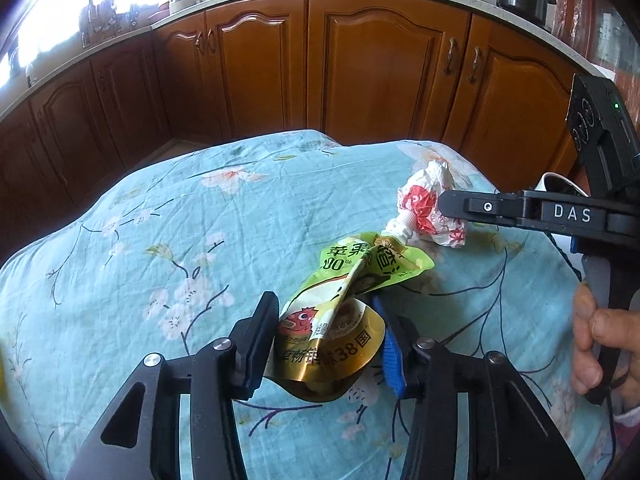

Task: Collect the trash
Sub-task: 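Grasp the green-and-gold spouted pouch with the left tool while the right tool grasps the crumpled white bag, then carry the spouted pouch and white bag over the trash bin with both tools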

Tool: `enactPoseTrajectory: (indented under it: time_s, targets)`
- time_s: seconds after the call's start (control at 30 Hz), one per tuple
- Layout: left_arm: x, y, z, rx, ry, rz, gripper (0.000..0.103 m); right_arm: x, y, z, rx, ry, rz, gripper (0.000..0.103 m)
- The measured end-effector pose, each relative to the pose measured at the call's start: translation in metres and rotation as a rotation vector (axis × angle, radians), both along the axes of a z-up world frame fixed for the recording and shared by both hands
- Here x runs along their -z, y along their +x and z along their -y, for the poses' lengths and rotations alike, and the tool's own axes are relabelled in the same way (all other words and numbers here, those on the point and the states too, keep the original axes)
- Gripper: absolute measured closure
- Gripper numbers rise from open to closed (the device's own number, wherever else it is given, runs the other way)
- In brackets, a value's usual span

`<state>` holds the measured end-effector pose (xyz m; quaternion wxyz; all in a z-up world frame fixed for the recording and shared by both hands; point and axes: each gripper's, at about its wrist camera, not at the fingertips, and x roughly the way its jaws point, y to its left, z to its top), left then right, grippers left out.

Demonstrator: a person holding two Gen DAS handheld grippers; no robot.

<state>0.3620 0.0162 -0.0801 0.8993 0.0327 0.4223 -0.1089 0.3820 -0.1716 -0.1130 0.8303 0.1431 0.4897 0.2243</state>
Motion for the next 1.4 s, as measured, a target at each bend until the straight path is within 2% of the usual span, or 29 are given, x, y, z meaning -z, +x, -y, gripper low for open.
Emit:
enactPoseTrajectory:
  time_s: [0.03,0.07,0.1,0.2,0.47,0.67,0.93,1.4]
  targets:
    - [0.001,-0.001,0.003,0.012,0.004,0.000,0.063,-0.002,-0.001,0.002,0.001,0.001,0.002,0.075]
    - [0.002,-0.003,0.004,0.022,0.001,-0.001,0.080,-0.003,-0.002,0.006,0.004,0.006,0.003,0.079]
    - [0.003,-0.005,0.006,0.028,0.000,-0.009,0.080,-0.005,-0.005,0.009,0.009,0.010,0.007,0.095]
    - [0.002,-0.012,0.008,0.017,0.000,-0.001,0.081,-0.015,-0.016,0.020,0.022,0.015,0.026,0.095]
    - [-0.018,-0.050,0.014,0.005,-0.132,0.016,0.082,-0.037,-0.057,0.049,0.044,0.016,0.075,0.097]
    - [-0.037,-0.078,0.028,0.023,-0.199,0.030,0.082,-0.052,-0.093,0.075,0.066,0.045,0.089,0.097]
    - [-0.041,-0.099,0.054,0.057,-0.233,0.017,0.082,-0.074,-0.139,0.112,0.123,0.039,0.134,0.097]
    - [-0.048,-0.106,0.103,0.129,-0.247,-0.014,0.082,-0.081,-0.186,0.170,0.256,0.004,0.150,0.097]
